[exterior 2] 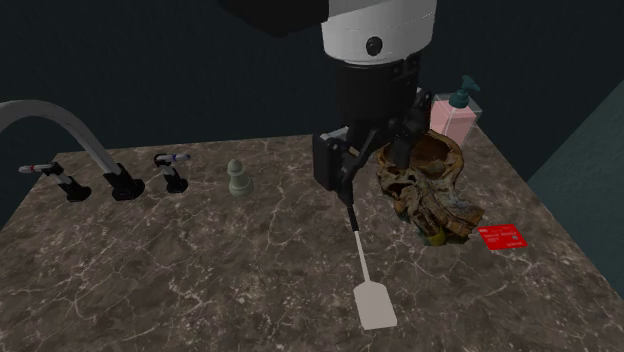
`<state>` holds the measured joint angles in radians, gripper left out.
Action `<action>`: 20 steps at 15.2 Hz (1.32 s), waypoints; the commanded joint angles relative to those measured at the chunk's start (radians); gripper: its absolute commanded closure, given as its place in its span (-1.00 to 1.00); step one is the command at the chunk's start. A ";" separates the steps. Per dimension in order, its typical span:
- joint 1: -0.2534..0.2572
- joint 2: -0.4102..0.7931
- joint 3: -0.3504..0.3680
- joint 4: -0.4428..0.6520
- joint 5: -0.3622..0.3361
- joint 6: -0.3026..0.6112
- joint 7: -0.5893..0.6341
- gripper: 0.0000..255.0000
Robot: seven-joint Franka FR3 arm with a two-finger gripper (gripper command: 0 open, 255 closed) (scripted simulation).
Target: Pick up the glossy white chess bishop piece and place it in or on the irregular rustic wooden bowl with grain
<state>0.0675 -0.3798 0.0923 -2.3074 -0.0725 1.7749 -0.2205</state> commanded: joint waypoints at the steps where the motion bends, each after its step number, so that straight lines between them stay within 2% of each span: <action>1: 0.009 0.077 0.011 0.039 -0.007 0.043 -0.011 -1.00; 10: 0.054 0.392 0.067 0.250 -0.061 0.165 -0.041 -1.00; 20: 0.131 0.741 0.113 0.574 -0.157 0.202 -0.068 -1.00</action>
<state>0.1855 0.3143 0.1999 -1.7892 -0.2180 1.9846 -0.2885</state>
